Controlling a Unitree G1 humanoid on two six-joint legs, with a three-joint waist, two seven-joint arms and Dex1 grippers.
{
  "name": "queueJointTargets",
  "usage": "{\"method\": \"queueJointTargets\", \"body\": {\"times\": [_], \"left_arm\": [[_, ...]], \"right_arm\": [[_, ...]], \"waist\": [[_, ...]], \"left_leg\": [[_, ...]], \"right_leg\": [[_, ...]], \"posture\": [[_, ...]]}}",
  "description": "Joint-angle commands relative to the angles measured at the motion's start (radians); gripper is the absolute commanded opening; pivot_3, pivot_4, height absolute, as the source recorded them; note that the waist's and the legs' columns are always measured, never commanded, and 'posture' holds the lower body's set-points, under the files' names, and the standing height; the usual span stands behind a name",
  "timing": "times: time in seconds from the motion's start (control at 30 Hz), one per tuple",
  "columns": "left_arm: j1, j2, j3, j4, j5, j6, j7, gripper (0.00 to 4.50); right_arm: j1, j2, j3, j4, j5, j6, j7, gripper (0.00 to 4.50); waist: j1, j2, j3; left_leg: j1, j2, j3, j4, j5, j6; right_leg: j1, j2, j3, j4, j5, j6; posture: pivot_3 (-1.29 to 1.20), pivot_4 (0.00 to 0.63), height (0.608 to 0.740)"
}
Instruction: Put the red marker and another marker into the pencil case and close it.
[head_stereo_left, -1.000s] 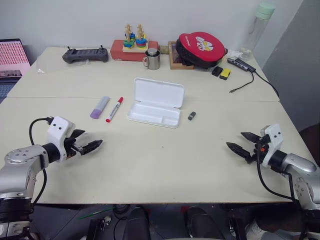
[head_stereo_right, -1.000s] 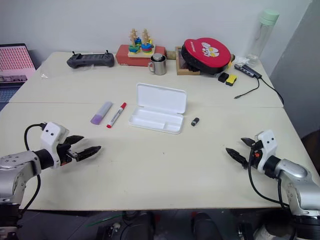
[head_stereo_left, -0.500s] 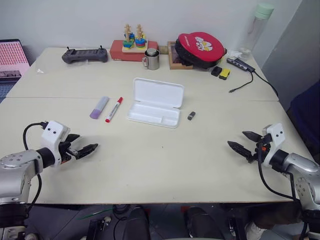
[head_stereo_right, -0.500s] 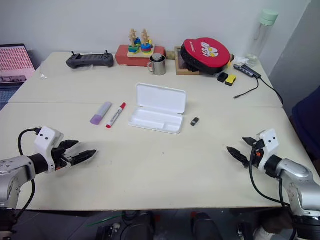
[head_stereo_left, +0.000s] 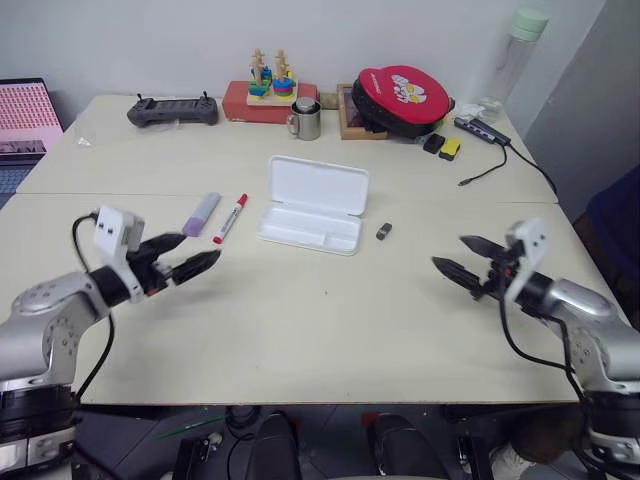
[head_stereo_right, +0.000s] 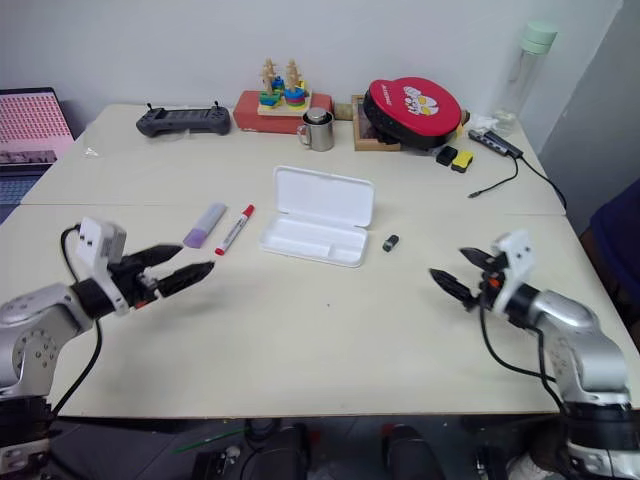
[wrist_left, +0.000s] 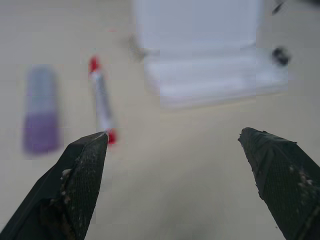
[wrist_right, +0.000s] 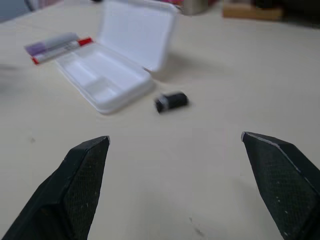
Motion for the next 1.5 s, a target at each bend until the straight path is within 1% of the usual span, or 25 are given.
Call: {"method": "queueJointTargets", "body": {"times": [0.03, 0.13, 0.17, 0.23, 0.3, 0.37, 0.47, 0.6, 0.87, 1.0, 1.03, 1.17, 1.23, 1.27, 1.43, 1.47, 1.5], "left_arm": [[-0.062, -0.013, 0.053, -0.036, -0.076, 0.001, 0.003, 4.50], [-0.100, -0.029, 0.053, -0.059, -0.159, 0.045, -0.018, 4.50], [-0.102, -0.031, 0.046, -0.069, -0.173, 0.055, -0.025, 4.50], [-0.095, -0.030, 0.008, -0.081, -0.153, 0.039, -0.045, 4.50], [-0.105, -0.048, -0.022, -0.065, -0.124, 0.001, -0.045, 4.50], [-0.114, -0.065, -0.043, -0.053, -0.110, -0.010, -0.036, 4.50], [-0.120, -0.077, -0.050, -0.055, -0.109, -0.013, -0.024, 4.50], [-0.116, -0.072, -0.030, -0.060, -0.120, -0.013, -0.014, 4.50], [-0.107, -0.070, -0.007, -0.076, -0.132, -0.005, 0.003, 4.50], [-0.118, -0.067, -0.013, -0.063, -0.126, -0.009, -0.002, 4.50], [-0.125, -0.068, -0.013, -0.062, -0.128, -0.008, -0.001, 4.50], [-0.130, -0.070, -0.019, -0.063, -0.129, -0.005, -0.004, 4.50], [-0.130, -0.070, -0.019, -0.065, -0.129, -0.005, -0.003, 4.50], [-0.131, -0.071, -0.019, -0.063, -0.127, -0.006, -0.002, 4.50], [-0.131, -0.075, -0.014, -0.062, -0.127, -0.008, 0.007, 4.50], [-0.129, -0.076, -0.016, -0.064, -0.126, -0.010, 0.008, 4.50], [-0.127, -0.078, -0.016, -0.066, -0.126, -0.010, 0.009, 4.50]], "right_arm": [[-0.104, 0.026, 0.111, 0.004, -0.037, 0.038, 0.005, 4.44], [-0.268, 0.071, 0.260, 0.112, -0.128, 0.046, 0.028, 4.44], [-0.306, 0.082, 0.292, 0.142, -0.150, 0.042, 0.037, 4.44], [-0.387, 0.120, 0.342, 0.210, -0.178, 0.041, 0.058, 4.44], [-0.477, 0.179, 0.389, 0.319, -0.221, 0.018, 0.063, 4.44], [-0.534, 0.221, 0.432, 0.429, -0.267, -0.007, 0.078, 4.44], [-0.569, 0.260, 0.463, 0.536, -0.306, -0.038, 0.111, 4.44], [-0.585, 0.289, 0.492, 0.624, -0.349, -0.062, 0.147, 4.44], [-0.644, 0.341, 0.463, 0.838, -0.420, -0.157, 0.127, 4.44], [-0.679, 0.360, 0.454, 0.902, -0.437, -0.200, 0.136, 3.68], [-0.685, 0.362, 0.452, 0.912, -0.441, -0.209, 0.142, 3.32], [-0.702, 0.369, 0.441, 0.944, -0.455, -0.235, 0.151, 2.42], [-0.704, 0.368, 0.436, 0.949, -0.460, -0.245, 0.158, 1.91], [-0.705, 0.367, 0.435, 0.951, -0.462, -0.250, 0.163, 1.57], [-0.709, 0.361, 0.425, 0.963, -0.485, -0.288, 0.170, 0.32], [-0.710, 0.361, 0.424, 0.962, -0.487, -0.292, 0.174, 0.12], [-0.710, 0.358, 0.427, 0.957, -0.493, -0.299, 0.177, 0.03]], "waist": [[-0.003, 0.000, 0.000], [-0.009, 0.000, 0.000], [-0.011, 0.000, 0.000], [-0.008, 0.000, 0.000], [-0.007, 0.000, 0.000], [-0.004, 0.000, 0.000], [0.004, 0.000, 0.000], [0.010, 0.000, 0.000], [0.010, 0.000, 0.000], [0.010, 0.000, 0.000], [0.009, 0.000, 0.000], [0.008, 0.000, 0.000], [0.007, 0.000, 0.000], [0.007, 0.000, 0.000], [0.006, 0.000, 0.000], [0.006, 0.000, 0.000], [0.006, 0.000, 0.000]], "left_leg": [[0.000, 0.000, 0.000, 0.000, 0.000, 0.000], [0.000, 0.000, 0.000, 0.000, 0.000, 0.000], [0.000, 0.000, 0.000, 0.000, 0.000, 0.000], [0.000, 0.000, 0.000, 0.000, 0.000, 0.000], [0.000, 0.000, 0.000, 0.000, 0.000, 0.000], [0.000, 0.000, 0.000, 0.000, 0.000, 0.000], [-0.001, 0.000, -0.001, 0.000, 0.000, 0.000], [-0.001, 0.000, -0.001, 0.000, 0.000, 0.000], [0.000, 0.000, -0.003, 0.004, 0.000, 0.000], [-0.001, 0.000, -0.003, 0.010, 0.000, 0.000], [-0.001, 0.000, -0.003, 0.011, 0.000, 0.000], [-0.001, 0.000, -0.004, 0.012, 0.000, 0.000], [-0.001, 0.000, -0.004, 0.012, 0.000, 0.000], [-0.001, 0.000, -0.004, 0.012, 0.000, 0.000], [-0.001, 0.000, -0.004, 0.011, 0.000, 0.000], [-0.001, 0.000, -0.004, 0.011, 0.000, 0.000], [-0.001, 0.000, -0.004, 0.011, 0.000, 0.000]], "right_leg": [[0.000, 0.000, 0.000, 0.000, 0.000, 0.000], [-0.001, 0.001, 0.001, 0.000, 0.001, -0.002], [-0.001, 0.001, 0.001, 0.000, 0.002, -0.004], [-0.001, 0.001, 0.001, 0.001, 0.002, -0.004], [-0.001, 0.001, 0.000, 0.001, 0.002, -0.005], [-0.001, 0.001, 0.000, 0.002, 0.002, -0.005], [-0.001, 0.001, -0.002, 0.002, 0.002, -0.005], [-0.001, 0.001, -0.002, 0.002, 0.002, -0.005], [-0.001, 0.001, -0.003, 0.008, 0.002, -0.006], [-0.001, 0.001, -0.002, 0.011, 0.002, -0.005], [-0.001, 0.001, -0.002, 0.012, 0.002, -0.005], [-0.001, 0.002, -0.002, 0.014, 0.000, -0.003], [-0.001, 0.002, -0.002, 0.014, 0.000, -0.002], [-0.001, 0.002, -0.002, 0.014, 0.000, -0.002], [-0.001, 0.002, -0.002, 0.013, 0.000, -0.003], [-0.001, 0.002, -0.002, 0.013, 0.000, -0.003], [-0.001, 0.002, -0.002, 0.013, -0.001, -0.003]], "posture": [[0.00, 0.150, 0.740], [0.00, 0.150, 0.740], [0.00, 0.150, 0.740], [0.00, 0.150, 0.740], [0.00, 0.150, 0.740], [0.00, 0.150, 0.740], [0.00, 0.150, 0.740], [0.00, 0.150, 0.740], [0.00, 0.150, 0.740], [0.00, 0.150, 0.740], [0.00, 0.150, 0.740], [0.00, 0.150, 0.740], [0.00, 0.150, 0.740], [0.00, 0.150, 0.740], [0.00, 0.150, 0.740], [0.00, 0.150, 0.740], [0.00, 0.150, 0.740]]}}
